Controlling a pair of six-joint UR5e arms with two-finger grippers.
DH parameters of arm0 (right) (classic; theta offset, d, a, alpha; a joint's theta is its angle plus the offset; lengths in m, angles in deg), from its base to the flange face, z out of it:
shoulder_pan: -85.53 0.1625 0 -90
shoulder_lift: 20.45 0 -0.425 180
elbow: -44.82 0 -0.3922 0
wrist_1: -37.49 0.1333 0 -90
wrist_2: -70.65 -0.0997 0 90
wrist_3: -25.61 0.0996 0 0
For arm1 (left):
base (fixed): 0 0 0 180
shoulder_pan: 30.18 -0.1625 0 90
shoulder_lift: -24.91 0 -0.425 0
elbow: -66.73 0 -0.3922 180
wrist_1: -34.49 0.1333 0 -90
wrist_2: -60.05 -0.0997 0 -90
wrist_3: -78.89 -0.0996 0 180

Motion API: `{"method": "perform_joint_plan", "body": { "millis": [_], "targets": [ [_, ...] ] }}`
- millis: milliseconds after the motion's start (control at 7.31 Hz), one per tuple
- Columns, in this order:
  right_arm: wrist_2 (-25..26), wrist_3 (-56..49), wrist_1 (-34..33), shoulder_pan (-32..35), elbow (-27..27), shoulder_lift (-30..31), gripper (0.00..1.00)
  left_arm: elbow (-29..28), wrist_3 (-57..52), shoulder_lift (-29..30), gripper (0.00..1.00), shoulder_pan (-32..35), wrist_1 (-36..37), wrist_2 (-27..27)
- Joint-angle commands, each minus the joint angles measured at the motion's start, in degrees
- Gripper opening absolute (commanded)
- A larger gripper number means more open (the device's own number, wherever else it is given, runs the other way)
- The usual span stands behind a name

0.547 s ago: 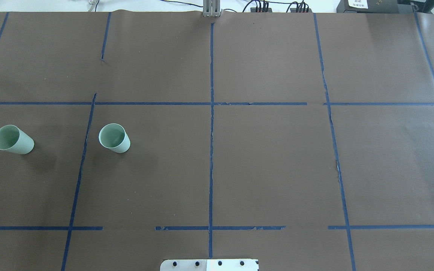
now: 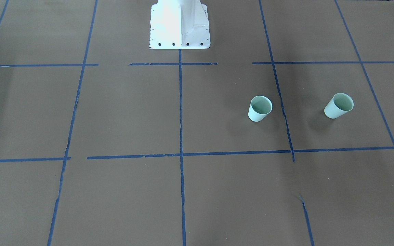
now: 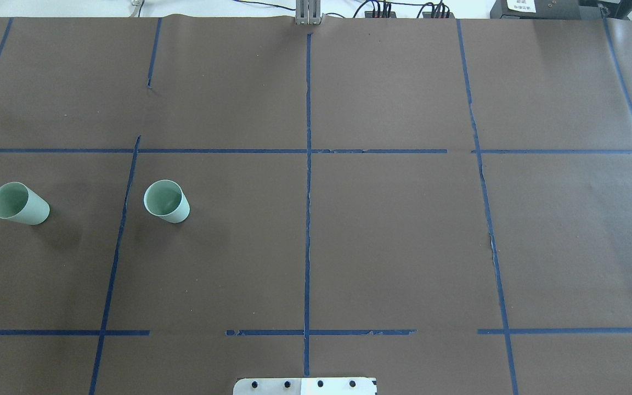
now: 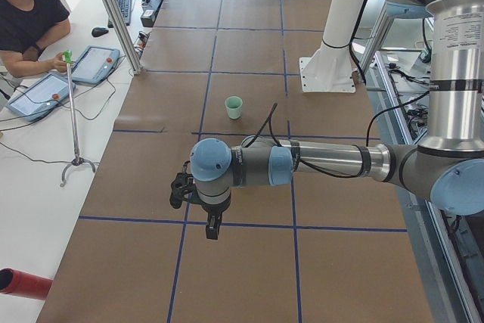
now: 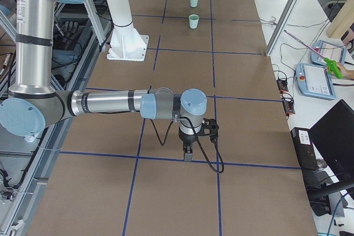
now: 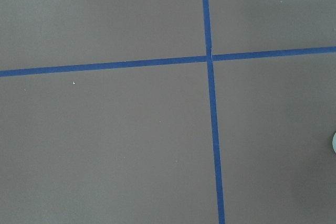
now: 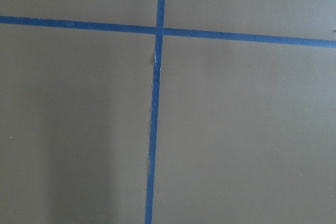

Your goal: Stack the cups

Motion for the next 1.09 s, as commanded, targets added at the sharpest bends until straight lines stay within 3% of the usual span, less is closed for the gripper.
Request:
{"method": "perform_joint_plan", "body": {
  "millis": [0,958],
  "targets": [
    [0.0,0.0,0.0,0.0,0.0,0.0,1.0,-0.1,0.0,0.1,1.0,-0.1,0.2,0.0],
    [0.0,0.0,0.0,0.0,0.0,0.0,1.0,0.3,0.3,-0.1,1.0,0.0,-0.1,0.4]
  ]
}}
